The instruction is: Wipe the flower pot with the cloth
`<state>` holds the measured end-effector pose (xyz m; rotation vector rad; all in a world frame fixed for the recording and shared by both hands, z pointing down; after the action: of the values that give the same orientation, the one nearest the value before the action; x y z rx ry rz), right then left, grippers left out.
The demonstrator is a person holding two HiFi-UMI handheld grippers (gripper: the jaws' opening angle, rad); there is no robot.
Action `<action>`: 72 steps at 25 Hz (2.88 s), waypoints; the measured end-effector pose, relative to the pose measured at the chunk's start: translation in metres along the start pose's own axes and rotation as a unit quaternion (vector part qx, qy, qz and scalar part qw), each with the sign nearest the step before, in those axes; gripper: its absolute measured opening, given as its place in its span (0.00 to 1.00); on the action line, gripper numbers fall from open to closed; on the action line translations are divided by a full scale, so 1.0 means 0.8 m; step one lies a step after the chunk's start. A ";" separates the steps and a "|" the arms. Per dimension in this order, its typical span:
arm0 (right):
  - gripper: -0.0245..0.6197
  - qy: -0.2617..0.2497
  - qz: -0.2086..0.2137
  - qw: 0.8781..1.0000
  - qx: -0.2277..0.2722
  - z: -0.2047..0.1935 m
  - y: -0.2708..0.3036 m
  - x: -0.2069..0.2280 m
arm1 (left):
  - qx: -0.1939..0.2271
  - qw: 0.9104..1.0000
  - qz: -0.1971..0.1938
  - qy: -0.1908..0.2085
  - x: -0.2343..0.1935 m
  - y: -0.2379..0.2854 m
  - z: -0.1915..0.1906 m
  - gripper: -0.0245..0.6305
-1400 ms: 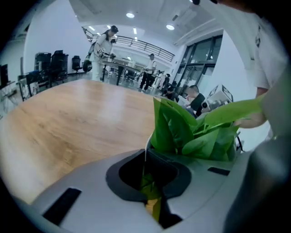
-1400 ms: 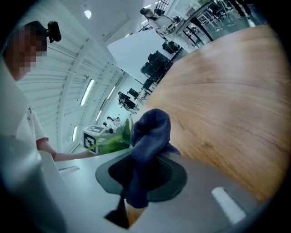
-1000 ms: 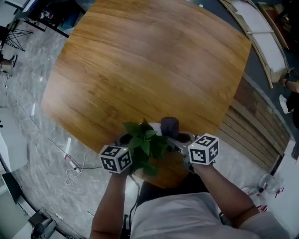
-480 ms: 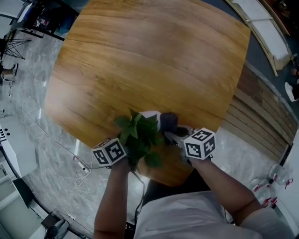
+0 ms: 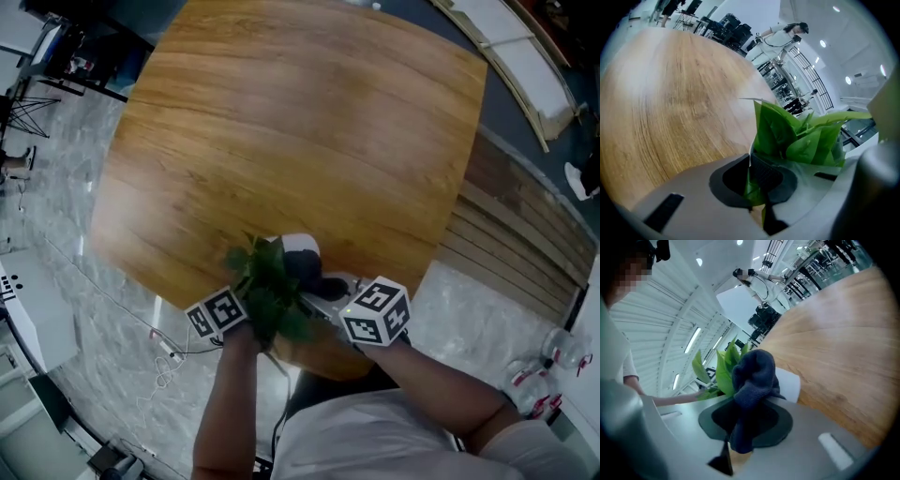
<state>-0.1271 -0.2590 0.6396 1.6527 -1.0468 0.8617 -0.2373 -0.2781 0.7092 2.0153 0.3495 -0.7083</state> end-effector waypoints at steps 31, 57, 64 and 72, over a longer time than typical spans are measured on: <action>0.13 0.009 -0.102 0.989 0.106 0.032 -0.215 0.038 | -0.050 0.968 0.087 0.229 0.116 0.002 0.019 0.09; 0.13 -0.132 -0.055 0.984 0.106 0.073 -0.259 -0.109 | 0.119 0.950 0.101 0.271 0.217 -0.138 0.071 0.12; 0.13 -0.217 -0.022 0.969 0.113 0.099 -0.251 -0.211 | 0.241 0.911 0.097 0.321 0.300 -0.266 0.121 0.05; 0.13 -0.307 0.022 0.942 0.137 0.116 -0.249 -0.333 | 0.315 0.872 0.062 0.370 0.381 -0.373 0.139 0.05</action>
<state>-0.0386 -0.2497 0.3059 2.2193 -1.4342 0.5368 -0.1843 -0.2294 0.2744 2.8725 0.4570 0.1085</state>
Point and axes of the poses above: the fingertips, and each gripper's own axes: y forward along the fingers, x to its right, z out of its top, the point moved 2 cm from there along -y, backward along the fingers, and after that the axes turned 15 degrees about y, right-handed, at the moved point
